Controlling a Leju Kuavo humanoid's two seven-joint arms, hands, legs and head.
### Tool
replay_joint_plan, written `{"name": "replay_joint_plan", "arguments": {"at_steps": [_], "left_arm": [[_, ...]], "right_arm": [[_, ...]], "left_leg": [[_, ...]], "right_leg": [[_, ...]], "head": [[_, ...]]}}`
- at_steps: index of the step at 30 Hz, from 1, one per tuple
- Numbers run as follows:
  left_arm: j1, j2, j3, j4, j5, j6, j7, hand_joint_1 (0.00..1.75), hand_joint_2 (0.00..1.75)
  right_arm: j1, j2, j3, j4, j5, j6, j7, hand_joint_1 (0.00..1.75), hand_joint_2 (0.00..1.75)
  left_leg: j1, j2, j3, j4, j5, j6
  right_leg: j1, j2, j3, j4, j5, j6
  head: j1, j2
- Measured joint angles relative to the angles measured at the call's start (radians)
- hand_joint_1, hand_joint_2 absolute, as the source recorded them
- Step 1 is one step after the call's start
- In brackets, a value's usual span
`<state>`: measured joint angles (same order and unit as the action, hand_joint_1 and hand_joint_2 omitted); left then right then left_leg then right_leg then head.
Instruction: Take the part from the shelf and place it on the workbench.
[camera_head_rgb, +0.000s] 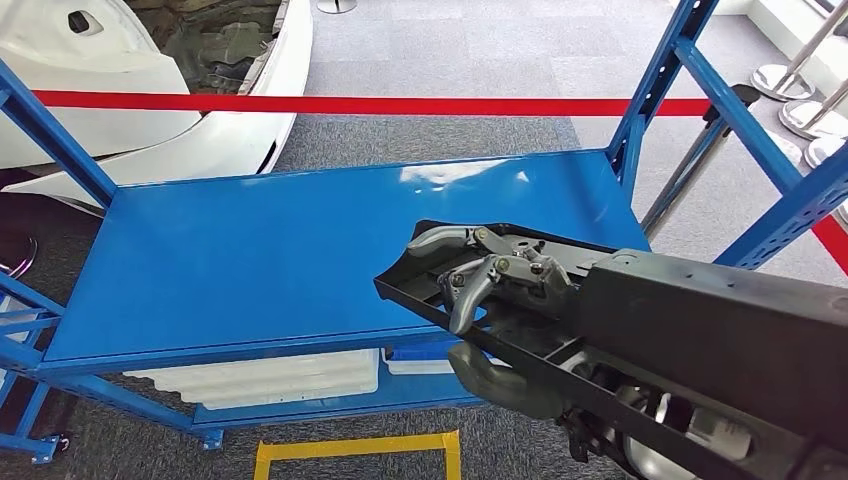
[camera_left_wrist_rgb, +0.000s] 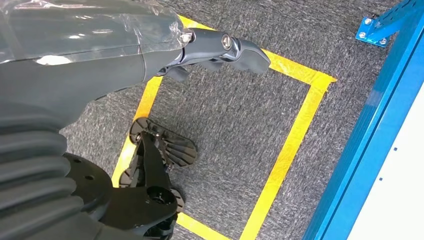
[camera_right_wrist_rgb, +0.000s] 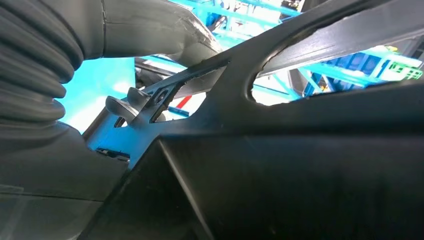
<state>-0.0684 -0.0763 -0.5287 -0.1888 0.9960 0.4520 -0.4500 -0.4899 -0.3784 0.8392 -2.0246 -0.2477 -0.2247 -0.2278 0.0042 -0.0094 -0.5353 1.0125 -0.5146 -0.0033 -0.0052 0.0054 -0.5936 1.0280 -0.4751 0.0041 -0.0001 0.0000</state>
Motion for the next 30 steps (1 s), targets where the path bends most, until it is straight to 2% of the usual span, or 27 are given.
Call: {"name": "replay_joint_plan", "arguments": {"at_steps": [3, 4, 12, 19, 30], "left_arm": [[0.000, 0.000, 0.000, 0.000, 0.005, 0.000, -0.002, 0.00, 1.31], [0.000, 0.000, 0.000, 0.000, 0.011, -0.001, -0.005, 0.00, 1.75], [-0.001, 0.000, 0.000, 0.000, 0.051, -0.002, -0.033, 0.00, 1.75], [-0.001, 0.000, 0.000, 0.000, 0.052, 0.023, -0.075, 0.00, 1.75], [-0.001, 0.000, 0.000, 0.000, 0.053, -0.021, -0.086, 0.00, 1.75]], "right_arm": [[0.002, 0.000, 0.005, -0.011, 0.001, 0.000, 0.000, 1.75, 1.75], [0.002, 0.001, 0.007, -0.014, 0.003, 0.002, 0.000, 1.75, 1.75], [0.014, 0.012, 0.019, -0.020, 0.029, 0.009, -0.010, 1.75, 1.75], [0.036, 0.014, 0.020, -0.027, 0.057, -0.022, -0.004, 1.75, 1.75], [0.060, 0.014, 0.018, -0.034, 0.060, -0.057, 0.007, 1.75, 1.75]], "left_leg": [[0.000, 0.000, 0.000, 0.000, 0.000, 0.000], [0.000, 0.000, 0.000, 0.000, 0.000, 0.000], [0.000, 0.000, 0.000, 0.000, 0.000, 0.000], [0.000, 0.000, 0.000, 0.000, 0.000, 0.000], [0.000, 0.000, 0.000, 0.000, 0.000, 0.000]], "right_leg": [[0.000, 0.000, 0.000, 0.000, 0.000, 0.000], [0.000, 0.000, 0.000, 0.000, 0.000, 0.000], [0.000, 0.000, 0.000, 0.000, -0.001, -0.001], [0.000, 0.000, 0.000, 0.000, -0.001, -0.001], [0.000, 0.000, 0.000, 0.000, -0.001, -0.001]], "head": [[0.000, 0.000], [0.001, 0.000], [0.000, 0.000], [0.000, 0.000], [0.000, 0.000]]}}
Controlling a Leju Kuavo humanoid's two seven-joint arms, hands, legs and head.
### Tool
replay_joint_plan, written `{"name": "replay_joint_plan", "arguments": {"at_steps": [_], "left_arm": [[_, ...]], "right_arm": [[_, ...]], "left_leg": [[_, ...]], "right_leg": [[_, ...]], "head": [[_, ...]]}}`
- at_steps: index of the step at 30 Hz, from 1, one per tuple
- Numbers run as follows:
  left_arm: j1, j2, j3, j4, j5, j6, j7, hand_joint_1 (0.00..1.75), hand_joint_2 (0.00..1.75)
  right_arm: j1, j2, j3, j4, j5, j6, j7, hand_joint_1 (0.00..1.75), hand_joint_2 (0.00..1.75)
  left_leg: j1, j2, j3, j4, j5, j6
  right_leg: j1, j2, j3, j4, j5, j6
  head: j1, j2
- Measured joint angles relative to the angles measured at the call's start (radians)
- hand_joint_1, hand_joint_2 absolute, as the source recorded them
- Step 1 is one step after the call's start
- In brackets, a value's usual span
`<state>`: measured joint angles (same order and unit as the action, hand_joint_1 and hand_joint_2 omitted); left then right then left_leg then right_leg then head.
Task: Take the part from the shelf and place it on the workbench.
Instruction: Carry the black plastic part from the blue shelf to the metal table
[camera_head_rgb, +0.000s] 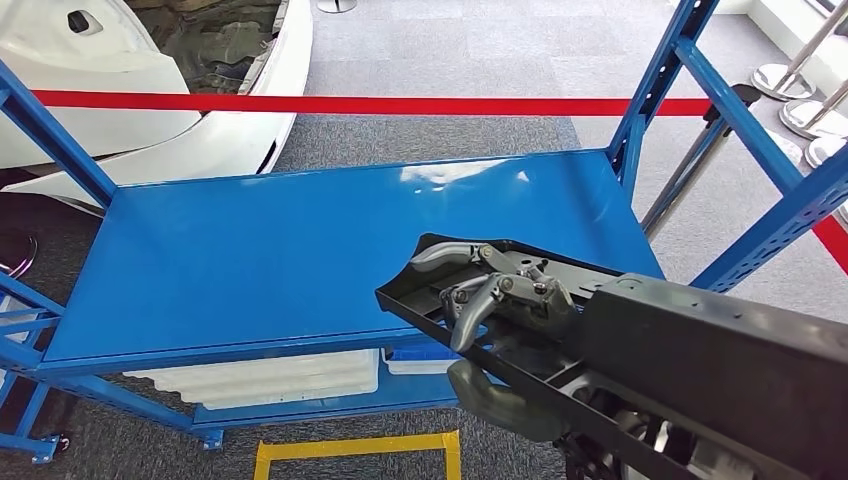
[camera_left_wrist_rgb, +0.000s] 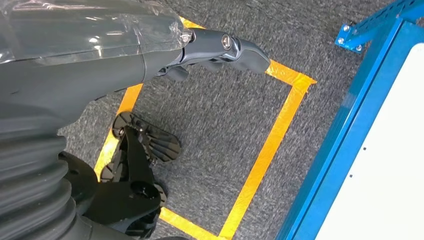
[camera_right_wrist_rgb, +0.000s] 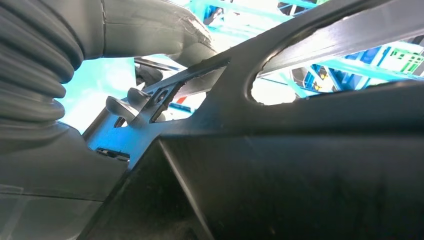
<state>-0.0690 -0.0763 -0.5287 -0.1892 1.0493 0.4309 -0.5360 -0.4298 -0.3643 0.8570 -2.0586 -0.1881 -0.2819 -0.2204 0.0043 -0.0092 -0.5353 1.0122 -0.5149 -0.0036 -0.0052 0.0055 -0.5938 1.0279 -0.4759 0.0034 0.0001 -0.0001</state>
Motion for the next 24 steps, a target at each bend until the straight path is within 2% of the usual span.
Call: {"name": "replay_joint_plan", "arguments": {"at_steps": [24], "left_arm": [[0.000, 0.000, -0.009, 0.000, -0.003, -0.018, 0.026, 0.00, 1.75]], "right_arm": [[0.001, 0.000, -0.001, -0.005, 0.001, -0.004, 0.000, 1.75, 1.75]], "left_leg": [[0.000, 0.000, 0.000, 0.000, 0.000, 0.000]], "right_leg": [[0.000, 0.000, 0.000, 0.000, 0.000, 0.000]], "head": [[0.000, 0.000]]}}
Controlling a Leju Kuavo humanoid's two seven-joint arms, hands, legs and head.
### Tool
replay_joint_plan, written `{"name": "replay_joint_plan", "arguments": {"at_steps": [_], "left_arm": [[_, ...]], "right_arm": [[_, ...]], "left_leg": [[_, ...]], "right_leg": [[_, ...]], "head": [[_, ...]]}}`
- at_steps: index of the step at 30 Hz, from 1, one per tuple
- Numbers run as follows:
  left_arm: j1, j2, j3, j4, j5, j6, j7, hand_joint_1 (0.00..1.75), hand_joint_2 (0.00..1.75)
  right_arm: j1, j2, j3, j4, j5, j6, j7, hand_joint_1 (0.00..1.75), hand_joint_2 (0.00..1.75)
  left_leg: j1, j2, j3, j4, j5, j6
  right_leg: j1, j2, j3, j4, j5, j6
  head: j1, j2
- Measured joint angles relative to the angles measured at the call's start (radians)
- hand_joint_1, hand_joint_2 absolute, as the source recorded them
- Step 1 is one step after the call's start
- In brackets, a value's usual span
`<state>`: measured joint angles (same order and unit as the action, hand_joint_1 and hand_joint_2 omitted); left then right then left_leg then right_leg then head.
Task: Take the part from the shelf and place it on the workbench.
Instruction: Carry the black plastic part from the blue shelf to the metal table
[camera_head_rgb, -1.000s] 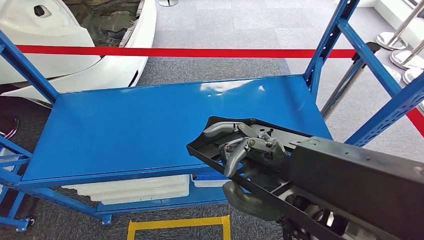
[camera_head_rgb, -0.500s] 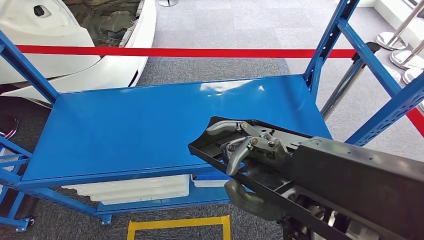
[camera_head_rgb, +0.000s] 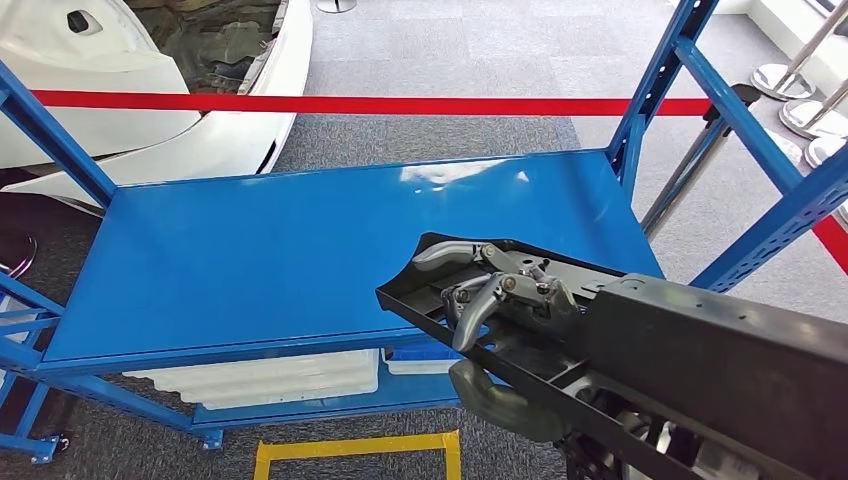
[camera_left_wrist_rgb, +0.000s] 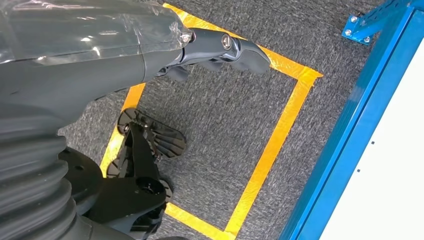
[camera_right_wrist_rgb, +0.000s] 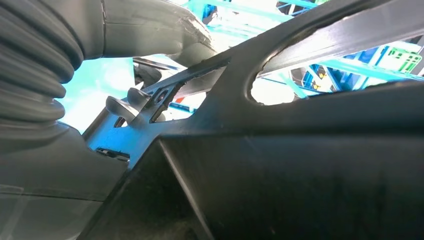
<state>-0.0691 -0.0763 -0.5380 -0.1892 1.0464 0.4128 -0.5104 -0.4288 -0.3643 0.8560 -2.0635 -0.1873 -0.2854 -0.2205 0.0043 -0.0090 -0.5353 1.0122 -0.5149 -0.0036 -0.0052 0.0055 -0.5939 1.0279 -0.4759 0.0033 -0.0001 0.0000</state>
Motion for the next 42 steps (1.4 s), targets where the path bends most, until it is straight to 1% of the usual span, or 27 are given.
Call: {"name": "replay_joint_plan", "arguments": {"at_steps": [8, 11, 13, 14, 15, 17, 18, 19, 20, 21, 22, 23, 24, 25, 27, 28, 29, 30, 32, 33, 34, 35, 36, 38, 39, 40, 42], "left_arm": [[0.000, 0.000, -0.007, 0.000, 0.000, 0.001, 0.003, 0.00, 1.75], [0.000, 0.001, -0.007, 0.000, 0.000, 0.002, 0.005, 0.00, 1.75], [0.000, 0.001, -0.008, 0.000, 0.000, 0.002, 0.007, 0.00, 1.75], [-0.001, 0.001, -0.008, 0.000, -0.001, 0.002, 0.007, 0.00, 1.75], [-0.001, 0.000, -0.009, 0.000, -0.001, 0.003, 0.007, 0.00, 1.75], [-0.001, 0.000, -0.009, 0.000, -0.001, 0.000, 0.007, 0.00, 1.75], [-0.001, 0.000, -0.010, 0.000, -0.001, -0.002, 0.007, 0.00, 1.75], [-0.001, 0.000, -0.011, 0.000, -0.001, -0.006, 0.007, 0.00, 1.75], [0.000, 0.000, -0.012, 0.000, -0.001, -0.010, 0.007, 0.00, 1.75], [0.000, 0.000, -0.013, 0.000, -0.001, -0.013, 0.007, 0.00, 1.75], [-0.001, 0.002, -0.014, 0.000, -0.001, -0.017, 0.007, 0.00, 1.75], [-0.001, 0.003, -0.015, 0.000, -0.001, -0.019, 0.007, 0.00, 1.75], [-0.002, 0.004, -0.016, -0.001, -0.001, -0.022, 0.007, 0.00, 1.75], [-0.002, 0.006, -0.018, -0.001, -0.001, -0.024, 0.007, 0.00, 1.75], [-0.001, 0.006, -0.023, -0.001, -0.001, -0.028, 0.007, 0.00, 1.75], [-0.001, 0.006, -0.026, -0.001, -0.001, -0.029, 0.007, 0.00, 1.75], [-0.001, 0.006, -0.027, -0.001, -0.001, -0.031, 0.007, 0.00, 1.75], [-0.001, 0.006, -0.028, -0.001, -0.001, -0.031, 0.007, 0.00, 1.75], [-0.002, 0.006, -0.030, -0.001, 0.000, -0.032, 0.007, 0.00, 1.75], [-0.001, 0.006, -0.031, -0.001, 0.000, -0.033, 0.007, 0.00, 1.75], [-0.001, 0.006, -0.032, -0.001, 0.000, -0.033, 0.007, 0.00, 1.75], [-0.001, 0.006, -0.032, -0.001, 0.000, -0.033, 0.007, 0.00, 1.75], [-0.001, 0.006, -0.032, -0.001, 0.001, -0.033, 0.007, 0.00, 1.75], [-0.004, 0.006, -0.033, -0.001, 0.002, -0.033, 0.007, 0.00, 1.75], [-0.006, 0.007, -0.033, -0.001, 0.002, -0.033, 0.006, 0.00, 1.75], [-0.008, 0.007, -0.033, -0.001, 0.002, -0.033, 0.006, 0.00, 1.75], [-0.009, 0.007, -0.033, -0.001, 0.003, -0.033, 0.005, 0.00, 1.75]], "right_arm": [[0.000, 0.000, 0.000, 0.000, -0.002, 0.000, 0.000, 1.75, 1.75], [0.000, 0.000, 0.000, 0.000, -0.004, -0.002, 0.000, 1.75, 1.75], [-0.001, 0.000, 0.000, -0.001, -0.004, -0.002, 0.000, 1.75, 1.75], [-0.002, 0.000, 0.000, -0.001, -0.005, -0.002, 0.000, 1.75, 1.75], [-0.003, 0.000, 0.000, -0.002, -0.006, -0.002, 0.000, 1.75, 1.75], [-0.002, 0.000, 0.000, -0.002, -0.007, -0.006, 0.001, 1.75, 1.75], [-0.001, -0.001, 0.000, -0.002, -0.007, -0.010, 0.003, 1.75, 1.75], [0.000, -0.001, 0.000, -0.002, -0.006, -0.014, 0.006, 1.75, 1.75], [0.000, -0.002, 0.000, -0.002, -0.004, -0.020, 0.008, 1.75, 1.75], [0.000, -0.003, 0.000, -0.002, -0.001, -0.024, 0.011, 1.75, 1.75], [0.001, -0.004, 0.000, -0.002, 0.001, -0.028, 0.012, 1.75, 1.75], [0.002, -0.004, 0.000, -0.002, 0.003, -0.031, 0.014, 1.75, 1.75], [0.003, -0.005, 0.000, -0.003, 0.004, -0.034, 0.015, 1.75, 1.75], [0.005, -0.006, 0.000, -0.004, 0.005, -0.036, 0.016, 1.75, 1.75], [0.008, -0.008, 0.000, -0.005, 0.006, -0.039, 0.017, 1.75, 1.75], [0.009, -0.008, 0.000, -0.005, 0.006, -0.039, 0.018, 1.75, 1.75], [0.009, -0.008, 0.000, -0.005, 0.007, -0.040, 0.018, 1.75, 1.75], [0.009, -0.008, 0.000, -0.005, 0.007, -0.040, 0.018, 1.75, 1.75], [0.009, -0.008, 0.000, -0.005, 0.007, -0.040, 0.018, 1.75, 1.75], [0.009, -0.008, 0.000, -0.005, 0.007, -0.040, 0.019, 1.75, 1.75], [0.009, -0.008, 0.000, -0.005, 0.007, -0.040, 0.019, 1.75, 1.75], [0.010, -0.008, 0.000, -0.005, 0.007, -0.040, 0.019, 1.75, 1.75], [0.010, -0.008, 0.000, -0.005, 0.007, -0.039, 0.019, 1.75, 1.75], [0.009, -0.008, 0.000, -0.006, 0.007, -0.039, 0.019, 1.75, 1.75], [0.009, -0.008, 0.000, -0.006, 0.007, -0.038, 0.019, 1.75, 1.75], [0.009, -0.009, 0.000, -0.006, 0.007, -0.037, 0.019, 1.75, 1.75], [0.009, -0.009, 0.000, -0.006, 0.007, -0.037, 0.019, 1.75, 1.75]], "left_leg": [[-0.001, 0.000, -0.001, 0.002, -0.001, 0.002], [-0.005, 0.000, -0.001, 0.003, 0.000, 0.013], [0.002, 0.003, 0.012, -0.023, 0.015, 0.022], [0.007, 0.005, 0.019, -0.038, 0.023, 0.026], [0.011, 0.008, 0.024, -0.049, 0.030, 0.028], [0.012, 0.010, 0.023, -0.051, 0.033, 0.030], [0.013, 0.011, 0.021, -0.048, 0.032, 0.028], [0.016, 0.011, 0.019, -0.043, 0.031, 0.026], [0.020, 0.011, 0.017, -0.036, 0.027, 0.021], [0.026, 0.010, 0.014, -0.026, 0.021, 0.013], [0.030, 0.009, 0.009, -0.014, 0.014, 0.002], [0.031, 0.007, 0.001, 0.003, 0.006, -0.009], [0.030, 0.006, -0.007, 0.016, 0.001, -0.019], [0.028, 0.005, -0.013, 0.024, -0.001, -0.026], [0.029, 0.003, -0.017, 0.027, 0.000, -0.036], [0.030, 0.004, -0.019, 0.034, -0.007, -0.040], [0.031, 0.004, -0.026, 0.054, -0.026, -0.042], [0.031, 0.005, -0.039, 0.092, -0.058, -0.043], [0.027, 0.006, -0.082, 0.212, -0.135, -0.042], [0.024, 0.006, -0.098, 0.265, -0.161, -0.039], [0.021, 0.006, -0.100, 0.291, -0.170, -0.035], [0.016, 0.006, -0.084, 0.279, -0.161, -0.027], [0.011, 0.005, -0.048, 0.228, -0.137, -0.017], [-0.003, 0.007, 0.035, 0.085, -0.092, 0.005], [-0.009, 0.009, 0.059, 0.036, -0.078, 0.012], [-0.014, 0.010, 0.067, 0.011, -0.070, 0.016], [-0.018, 0.011, 0.057, 0.003, -0.051, 0.020]], "right_leg": [[-0.002, 0.000, 0.000, -0.002, 0.001, 0.001], [-0.007, 0.000, 0.003, -0.009, 0.006, 0.009], [-0.005, -0.001, 0.006, -0.005, 0.000, 0.014], [-0.004, -0.001, -0.002, 0.016, -0.017, 0.017], [-0.004, -0.001, -0.020, 0.059, -0.044, 0.019], [-0.010, -0.001, -0.077, 0.183, -0.105, 0.027], [-0.015, -0.001, -0.099, 0.231, -0.120, 0.032], [-0.020, -0.001, -0.107, 0.247, -0.116, 0.037], [-0.025, -0.002, -0.096, 0.225, -0.094, 0.042], [-0.031, -0.002, -0.068, 0.169, -0.059, 0.049], [-0.035, -0.002, -0.041, 0.110, -0.036, 0.057], [-0.038, 0.001, -0.021, 0.063, -0.019, 0.058], [-0.039, 0.004, -0.013, 0.038, -0.013, 0.055], [-0.037, 0.008, -0.017, 0.039, -0.019, 0.049], [-0.034, 0.009, -0.025, 0.045, -0.014, 0.030], [-0.033, 0.007, -0.028, 0.045, -0.010, 0.023], [-0.033, 0.006, -0.031, 0.043, -0.006, 0.016], [-0.032, 0.003, -0.036, 0.042, -0.002, 0.009], [-0.026, -0.001, -0.048, 0.042, 0.007, -0.002], [-0.022, -0.002, -0.055, 0.042, 0.012, -0.007], [-0.017, -0.003, -0.062, 0.042, 0.017, -0.010], [-0.012, -0.003, -0.069, 0.042, 0.023, -0.012], [-0.008, -0.003, -0.075, 0.042, 0.029, -0.014], [-0.002, -0.003, -0.081, 0.041, 0.042, -0.012], [-0.001, -0.004, -0.083, 0.040, 0.049, -0.007], [-0.002, -0.006, -0.084, 0.037, 0.056, -0.001], [-0.005, -0.009, -0.084, 0.027, 0.074, 0.013]], "head": [[0.000, 0.000], [-0.004, 0.000], [-0.006, 0.000], [-0.004, 0.000], [0.000, 0.000], [0.008, 0.000], [0.010, 0.000], [0.012, 0.000], [0.013, 0.000], [0.015, 0.000], [0.020, 0.000], [0.026, 0.000], [0.028, 0.000], [0.027, 0.000], [0.016, 0.000], [0.010, 0.000], [0.004, 0.000], [-0.003, 0.000], [-0.019, 0.000], [-0.026, 0.000], [-0.032, 0.000], [-0.036, 0.000], [-0.040, 0.000], [-0.041, 0.000], [-0.041, 0.000], [-0.040, 0.000], [-0.040, 0.000]]}}
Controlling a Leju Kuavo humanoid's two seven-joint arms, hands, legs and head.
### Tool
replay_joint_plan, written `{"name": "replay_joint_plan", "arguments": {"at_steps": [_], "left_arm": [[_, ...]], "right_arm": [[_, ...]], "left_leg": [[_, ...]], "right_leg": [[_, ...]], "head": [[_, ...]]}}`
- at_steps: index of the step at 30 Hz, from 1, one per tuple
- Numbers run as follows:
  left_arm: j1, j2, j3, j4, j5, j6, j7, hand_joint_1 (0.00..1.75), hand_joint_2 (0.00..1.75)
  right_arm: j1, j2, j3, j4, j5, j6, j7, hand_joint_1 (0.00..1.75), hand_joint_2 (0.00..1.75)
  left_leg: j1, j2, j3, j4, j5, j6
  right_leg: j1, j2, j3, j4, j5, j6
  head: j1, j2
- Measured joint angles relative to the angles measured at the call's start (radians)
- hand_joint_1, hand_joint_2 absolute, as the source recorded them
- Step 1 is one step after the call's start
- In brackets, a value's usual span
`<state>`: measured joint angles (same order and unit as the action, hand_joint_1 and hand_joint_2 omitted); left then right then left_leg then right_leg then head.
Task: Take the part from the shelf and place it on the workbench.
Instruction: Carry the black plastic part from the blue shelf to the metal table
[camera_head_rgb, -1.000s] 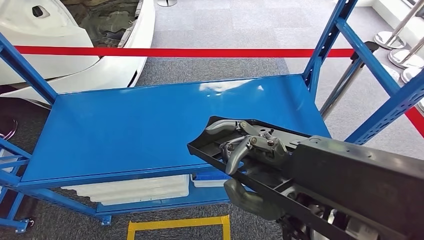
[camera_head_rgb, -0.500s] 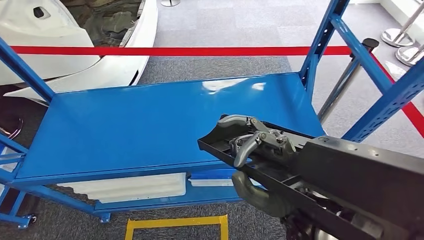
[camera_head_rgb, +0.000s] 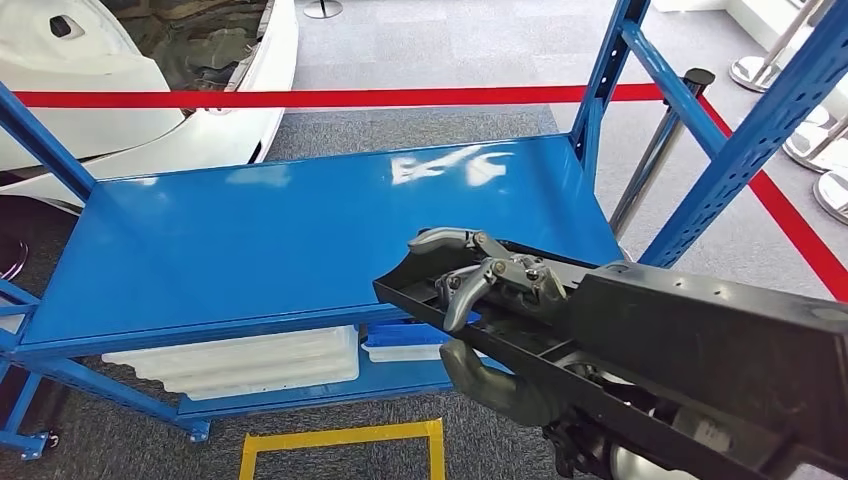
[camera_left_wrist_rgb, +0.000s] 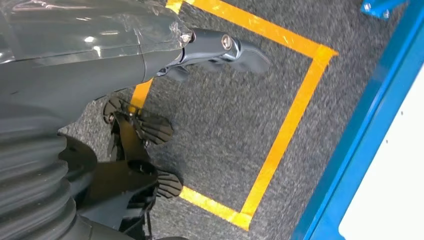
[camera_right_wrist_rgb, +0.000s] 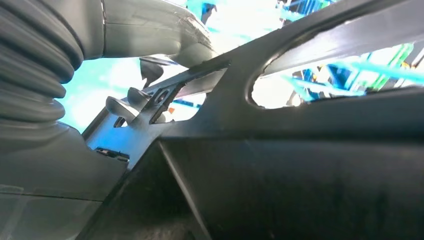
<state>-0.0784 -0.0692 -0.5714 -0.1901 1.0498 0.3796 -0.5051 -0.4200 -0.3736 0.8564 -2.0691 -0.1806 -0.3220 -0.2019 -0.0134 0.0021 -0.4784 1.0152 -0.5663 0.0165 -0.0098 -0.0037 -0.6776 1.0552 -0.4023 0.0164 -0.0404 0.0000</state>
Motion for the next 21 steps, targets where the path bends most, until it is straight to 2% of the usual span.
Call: {"name": "replay_joint_plan", "arguments": {"at_steps": [1, 2, 3, 5, 6, 7, 8, 9, 10, 11, 12, 13, 14, 16, 17, 18, 19, 20, 21], "left_arm": [[0.000, 0.000, 0.000, 0.000, 0.001, 0.000, 0.000, 0.00, 1.75], [0.000, -0.001, 0.000, 0.000, 0.003, 0.000, 0.000, 0.00, 1.75], [0.000, -0.001, 0.000, 0.000, 0.006, 0.000, 0.000, 0.00, 1.75], [-0.002, -0.001, 0.000, 0.000, 0.011, 0.000, 0.001, 0.00, 1.75], [-0.002, -0.002, 0.000, 0.000, 0.013, 0.001, 0.001, 0.00, 1.75], [-0.002, -0.002, 0.000, 0.000, 0.015, 0.001, 0.002, 0.00, 1.75], [-0.002, -0.002, 0.000, 0.000, 0.016, 0.001, 0.002, 0.00, 1.75], [-0.002, -0.002, 0.000, 0.000, 0.017, 0.001, 0.002, 0.00, 1.75], [-0.002, -0.002, 0.000, 0.000, 0.017, 0.001, 0.002, 0.00, 1.75], [-0.002, -0.002, 0.000, 0.000, 0.018, 0.001, 0.002, 0.00, 1.75], [-0.002, -0.003, 0.000, 0.000, 0.018, 0.001, 0.002, 0.00, 1.75], [-0.002, -0.003, 0.000, 0.000, 0.018, 0.002, 0.002, 0.00, 1.75], [-0.002, -0.003, 0.000, 0.000, 0.019, 0.003, 0.002, 0.00, 1.75], [-0.001, -0.003, 0.000, 0.000, 0.020, 0.007, 0.002, 0.00, 1.75], [-0.001, -0.003, 0.000, 0.000, 0.021, 0.008, 0.002, 0.00, 1.75], [-0.001, -0.003, 0.000, 0.000, 0.022, 0.010, 0.003, 0.00, 1.75], [-0.001, -0.003, 0.000, 0.000, 0.024, 0.010, 0.003, 0.00, 1.75], [-0.001, -0.003, 0.000, 0.000, 0.026, 0.011, 0.003, 0.00, 1.75], [-0.001, -0.003, 0.000, 0.000, 0.028, 0.011, 0.003, 0.00, 1.75]], "right_arm": [[0.000, -0.001, 0.000, 0.000, 0.000, 0.000, 0.000, 1.75, 1.75], [0.001, -0.002, 0.000, 0.000, -0.002, 0.001, -0.001, 1.75, 1.75], [0.001, -0.002, 0.000, 0.000, -0.003, 0.002, -0.002, 1.75, 1.75], [0.000, -0.003, 0.000, 0.000, -0.007, 0.006, -0.005, 1.75, 1.75], [0.000, -0.004, 0.000, 0.000, -0.009, 0.007, -0.006, 1.75, 1.75], [0.001, -0.004, 0.000, 0.001, -0.010, 0.008, -0.007, 1.75, 1.75], [0.000, -0.004, 0.000, 0.001, -0.010, 0.008, -0.008, 1.75, 1.75], [0.000, -0.004, 0.000, 0.001, -0.011, 0.009, -0.009, 1.75, 1.75], [0.000, -0.004, 0.000, 0.001, -0.011, 0.009, -0.009, 1.75, 1.75], [-0.001, -0.004, 0.000, 0.001, -0.012, 0.010, -0.009, 1.75, 1.75], [-0.002, -0.004, 0.000, 0.001, -0.013, 0.010, -0.010, 1.75, 1.75], [-0.003, -0.004, 0.000, 0.001, -0.014, 0.012, -0.011, 1.75, 1.75], [-0.004, -0.004, 0.000, 0.002, -0.017, 0.013, -0.013, 1.75, 1.75], [-0.005, -0.004, 0.000, 0.002, -0.021, 0.018, -0.016, 1.75, 1.75], [-0.006, -0.004, 0.000, 0.003, -0.023, 0.019, -0.017, 1.75, 1.75], [-0.006, -0.004, 0.000, 0.003, -0.025, 0.021, -0.017, 1.75, 1.75], [-0.007, -0.004, 0.000, 0.004, -0.027, 0.022, -0.018, 1.75, 1.75], [-0.007, -0.004, 0.000, 0.004, -0.028, 0.023, -0.019, 1.75, 1.75], [-0.007, -0.004, 0.000, 0.004, -0.029, 0.024, -0.019, 1.75, 1.75]], "left_leg": [[0.002, 0.002, -0.006, -0.007, 0.013, 0.003], [0.005, 0.005, -0.014, -0.014, 0.027, 0.008], [0.009, 0.007, -0.025, -0.022, 0.042, 0.013], [0.011, 0.011, -0.052, -0.025, 0.065, 0.019], [0.011, 0.011, -0.069, -0.021, 0.075, 0.019], [0.011, 0.012, -0.086, -0.017, 0.084, 0.018], [0.012, 0.012, -0.103, -0.010, 0.093, 0.016], [0.014, 0.012, -0.119, -0.001, 0.100, 0.013], [0.015, 0.012, -0.135, 0.010, 0.105, 0.009], [0.016, 0.012, -0.149, 0.022, 0.109, 0.005], [0.015, 0.012, -0.161, 0.033, 0.113, 0.000], [0.014, 0.012, -0.170, 0.041, 0.117, -0.005], [0.013, 0.011, -0.175, 0.045, 0.124, -0.010], [0.014, 0.008, -0.181, 0.048, 0.133, -0.023], [0.016, 0.006, -0.187, 0.059, 0.120, -0.029], [0.017, 0.004, -0.197, 0.084, 0.090, -0.035], [0.020, 0.002, -0.211, 0.128, 0.044, -0.040], [0.021, 0.002, -0.227, 0.185, -0.005, -0.044], [0.022, 0.002, -0.240, 0.247, -0.042, -0.047]], "right_leg": [[-0.001, 0.000, -0.002, -0.001, 0.000, 0.005], [-0.001, 0.001, -0.007, 0.007, -0.017, 0.010], [-0.002, 0.003, -0.015, 0.033, -0.053, 0.015], [-0.004, 0.003, -0.038, 0.135, -0.157, 0.022], [-0.005, 0.003, -0.045, 0.195, -0.193, 0.025], [-0.006, 0.003, -0.044, 0.240, -0.205, 0.028], [-0.007, 0.003, -0.028, 0.256, -0.193, 0.030], [-0.008, 0.003, 0.004, 0.238, -0.167, 0.032], [-0.010, 0.003, 0.049, 0.188, -0.143, 0.034], [-0.010, 0.003, 0.099, 0.121, -0.137, 0.036], [-0.009, 0.004, 0.140, 0.058, -0.144, 0.034], [-0.007, 0.005, 0.165, 0.014, -0.157, 0.031], [-0.005, 0.006, 0.174, -0.009, -0.169, 0.025], [-0.005, 0.005, 0.166, -0.017, -0.160, 0.006], [-0.006, 0.004, 0.158, -0.019, -0.150, -0.005], [-0.008, 0.003, 0.148, -0.021, -0.140, -0.015], [-0.009, 0.001, 0.136, -0.022, -0.129, -0.023], [-0.008, 0.001, 0.122, -0.021, -0.119, -0.027], [-0.008, 0.001, 0.108, -0.020, -0.108, -0.028]], "head": [[-0.001, 0.000], [0.001, 0.000], [0.005, 0.000], [0.017, 0.000], [0.023, 0.000], [0.028, 0.000], [0.033, 0.000], [0.038, 0.000], [0.043, 0.000], [0.048, 0.000], [0.052, 0.000], [0.055, 0.000], [0.056, 0.000], [0.053, 0.000], [0.051, 0.000], [0.047, 0.000], [0.040, 0.000], [0.033, 0.000], [0.026, 0.000]]}}
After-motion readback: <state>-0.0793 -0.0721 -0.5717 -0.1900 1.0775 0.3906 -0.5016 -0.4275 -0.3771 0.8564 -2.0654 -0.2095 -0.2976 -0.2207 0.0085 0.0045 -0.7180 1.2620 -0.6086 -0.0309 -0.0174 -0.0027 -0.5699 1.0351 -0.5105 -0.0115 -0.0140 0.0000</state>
